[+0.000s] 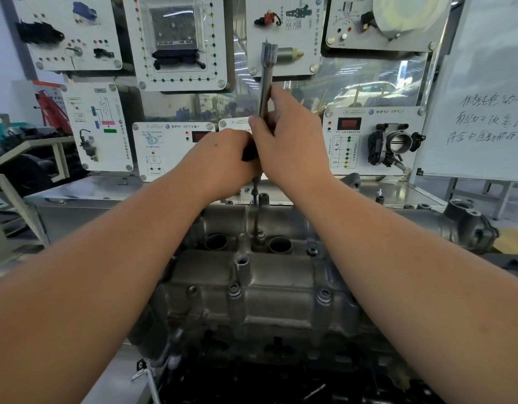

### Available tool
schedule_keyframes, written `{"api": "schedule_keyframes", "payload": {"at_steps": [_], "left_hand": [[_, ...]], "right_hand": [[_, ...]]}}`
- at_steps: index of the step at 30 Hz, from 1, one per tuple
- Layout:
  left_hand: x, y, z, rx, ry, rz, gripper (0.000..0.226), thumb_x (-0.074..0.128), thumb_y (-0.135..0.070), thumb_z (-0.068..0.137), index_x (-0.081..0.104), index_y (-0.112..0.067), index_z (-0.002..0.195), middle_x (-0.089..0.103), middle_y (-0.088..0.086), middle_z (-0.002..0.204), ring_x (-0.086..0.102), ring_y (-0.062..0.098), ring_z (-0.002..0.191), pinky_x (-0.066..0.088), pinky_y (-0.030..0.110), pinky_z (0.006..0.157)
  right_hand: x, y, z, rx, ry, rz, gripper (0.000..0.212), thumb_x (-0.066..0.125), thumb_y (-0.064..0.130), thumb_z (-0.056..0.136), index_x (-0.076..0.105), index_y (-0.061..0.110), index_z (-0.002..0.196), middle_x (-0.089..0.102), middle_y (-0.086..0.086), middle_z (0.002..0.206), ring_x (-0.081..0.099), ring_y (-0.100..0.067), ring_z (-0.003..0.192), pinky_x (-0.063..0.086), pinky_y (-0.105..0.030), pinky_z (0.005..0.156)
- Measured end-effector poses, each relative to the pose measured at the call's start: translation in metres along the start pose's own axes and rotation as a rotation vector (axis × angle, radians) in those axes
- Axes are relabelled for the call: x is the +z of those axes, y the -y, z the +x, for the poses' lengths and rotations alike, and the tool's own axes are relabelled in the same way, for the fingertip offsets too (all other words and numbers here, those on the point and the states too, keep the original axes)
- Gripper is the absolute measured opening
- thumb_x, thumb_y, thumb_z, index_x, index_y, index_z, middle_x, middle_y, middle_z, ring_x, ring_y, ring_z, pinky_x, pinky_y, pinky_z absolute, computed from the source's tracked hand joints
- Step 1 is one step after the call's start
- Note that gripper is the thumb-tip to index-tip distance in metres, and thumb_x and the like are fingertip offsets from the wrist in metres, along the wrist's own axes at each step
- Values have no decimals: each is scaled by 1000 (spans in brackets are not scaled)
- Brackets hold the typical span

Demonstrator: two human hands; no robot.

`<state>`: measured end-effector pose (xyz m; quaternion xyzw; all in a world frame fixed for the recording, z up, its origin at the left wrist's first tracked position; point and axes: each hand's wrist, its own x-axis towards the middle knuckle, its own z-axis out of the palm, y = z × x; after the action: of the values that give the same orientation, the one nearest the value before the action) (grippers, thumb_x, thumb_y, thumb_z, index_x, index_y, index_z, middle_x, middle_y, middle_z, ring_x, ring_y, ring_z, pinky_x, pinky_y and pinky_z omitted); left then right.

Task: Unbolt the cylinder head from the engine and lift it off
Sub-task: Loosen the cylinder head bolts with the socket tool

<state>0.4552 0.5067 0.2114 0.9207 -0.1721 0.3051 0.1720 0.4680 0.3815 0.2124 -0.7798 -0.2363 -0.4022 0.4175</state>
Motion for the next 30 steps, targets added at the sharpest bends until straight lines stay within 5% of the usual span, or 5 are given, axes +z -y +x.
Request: {"api": "schedule_keyframes", "payload": {"at_steps": [7,15,20,25,30], "left_hand": [[-1,-1,0,-11,30,3,35,54,-14,95,48,-32,64,55,-10,59,52,3,51,32,20,47],[0,-2,-3,7,50,-65,35,51,-11,94,48,-26,64,53,-5,58,49,11,53,31,27,50],[-3,-3,0,5,0,-7,35,57,-15,89,46,-33,62,53,-11,57,58,-1,53,34,14,44],[1,-1,-4,6,51,-81,32,52,-15,93,48,-26,64,54,-7,49,50,-1,46,30,17,44],[-2,-2,-1,-5,36,-19,32,54,-15,94,51,-33,68,61,-8,64,60,6,58,37,17,48]], "right_hand": [[-3,4,-5,-4,21,77,65,59,23,100,28,23,157,69,4,88,67,-14,78,52,-28,73],[0,1,0,19,38,53,47,52,18,101,42,19,147,57,7,69,54,-9,61,43,-25,60],[-2,3,-4,-2,27,72,45,60,25,99,48,20,142,71,1,100,66,-15,84,52,-29,75],[-1,-1,1,34,4,49,10,53,18,100,52,10,107,53,3,65,50,-12,59,39,-30,56],[-2,4,-3,32,49,94,51,57,23,101,41,20,149,68,4,89,64,-13,77,50,-27,71]]}}
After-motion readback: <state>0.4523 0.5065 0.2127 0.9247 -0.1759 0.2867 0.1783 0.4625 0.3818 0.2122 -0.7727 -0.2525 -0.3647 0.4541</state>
